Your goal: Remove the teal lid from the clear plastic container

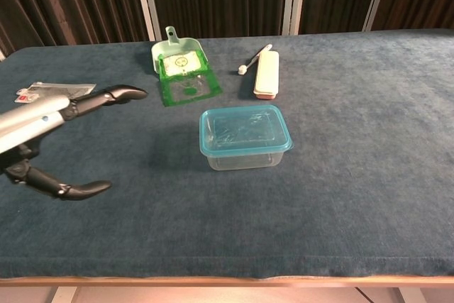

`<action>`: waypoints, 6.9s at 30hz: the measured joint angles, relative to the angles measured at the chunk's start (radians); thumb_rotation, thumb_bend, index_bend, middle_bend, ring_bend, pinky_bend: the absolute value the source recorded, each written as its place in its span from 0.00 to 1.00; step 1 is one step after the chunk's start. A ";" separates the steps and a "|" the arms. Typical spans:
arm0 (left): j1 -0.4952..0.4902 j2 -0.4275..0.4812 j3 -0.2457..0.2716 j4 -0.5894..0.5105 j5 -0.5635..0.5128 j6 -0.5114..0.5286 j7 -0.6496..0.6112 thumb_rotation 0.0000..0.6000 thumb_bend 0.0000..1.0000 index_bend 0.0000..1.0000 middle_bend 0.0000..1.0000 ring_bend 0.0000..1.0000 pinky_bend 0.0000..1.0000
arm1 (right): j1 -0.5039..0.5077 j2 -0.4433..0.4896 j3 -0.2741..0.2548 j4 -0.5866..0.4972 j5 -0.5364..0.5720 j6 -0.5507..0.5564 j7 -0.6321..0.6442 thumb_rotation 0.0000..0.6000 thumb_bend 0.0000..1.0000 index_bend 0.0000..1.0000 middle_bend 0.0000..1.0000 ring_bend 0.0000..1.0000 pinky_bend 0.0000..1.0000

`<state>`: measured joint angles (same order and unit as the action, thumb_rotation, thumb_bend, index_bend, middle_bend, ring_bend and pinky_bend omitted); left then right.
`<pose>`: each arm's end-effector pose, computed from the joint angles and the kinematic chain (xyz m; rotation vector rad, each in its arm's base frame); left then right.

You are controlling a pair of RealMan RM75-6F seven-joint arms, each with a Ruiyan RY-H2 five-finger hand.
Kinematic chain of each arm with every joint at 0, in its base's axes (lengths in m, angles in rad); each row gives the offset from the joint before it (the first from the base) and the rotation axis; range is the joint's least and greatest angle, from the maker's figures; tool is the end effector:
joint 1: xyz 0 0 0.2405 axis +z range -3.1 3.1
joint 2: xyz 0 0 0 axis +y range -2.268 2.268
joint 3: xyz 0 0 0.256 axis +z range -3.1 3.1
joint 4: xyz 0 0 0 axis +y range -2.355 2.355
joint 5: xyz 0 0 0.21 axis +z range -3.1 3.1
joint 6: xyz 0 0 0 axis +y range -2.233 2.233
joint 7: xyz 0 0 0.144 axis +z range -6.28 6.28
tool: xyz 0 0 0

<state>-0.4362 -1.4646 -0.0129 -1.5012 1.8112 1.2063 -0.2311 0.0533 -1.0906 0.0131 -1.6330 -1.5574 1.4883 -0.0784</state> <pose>-0.1868 0.2350 0.0064 -1.9826 -1.0913 -1.3621 -0.3097 -0.1631 0.1585 1.4626 -0.8572 0.8273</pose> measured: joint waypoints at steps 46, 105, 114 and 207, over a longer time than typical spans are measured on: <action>-0.308 -0.499 -0.213 0.374 -0.438 -0.248 0.260 1.00 0.26 0.00 0.00 0.00 0.00 | -0.013 0.060 0.007 -0.010 0.022 -0.002 0.104 1.00 0.21 0.00 0.00 0.00 0.00; -0.293 -0.581 -0.097 0.400 -0.326 -0.128 0.143 1.00 0.35 0.00 0.61 0.43 0.58 | 0.385 -0.376 -0.041 0.450 -0.267 -0.245 0.388 1.00 0.31 0.39 0.02 0.00 0.00; -0.287 -0.563 -0.094 0.399 -0.324 -0.130 0.131 1.00 0.35 0.00 0.63 0.44 0.57 | 0.447 -0.461 -0.066 0.447 -0.263 -0.305 0.424 1.00 0.32 0.45 0.04 0.00 0.00; -0.241 -0.578 0.003 0.521 -0.216 -0.083 -0.014 1.00 0.35 0.01 0.71 0.50 0.56 | 0.509 -0.540 -0.079 0.458 -0.165 -0.231 0.546 1.00 0.39 0.58 0.10 0.00 0.00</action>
<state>-0.6773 -2.0431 -0.0100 -0.9803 1.5957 1.1235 -0.2449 0.5621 -1.6306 -0.0658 -1.1753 -1.7229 1.2577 0.4680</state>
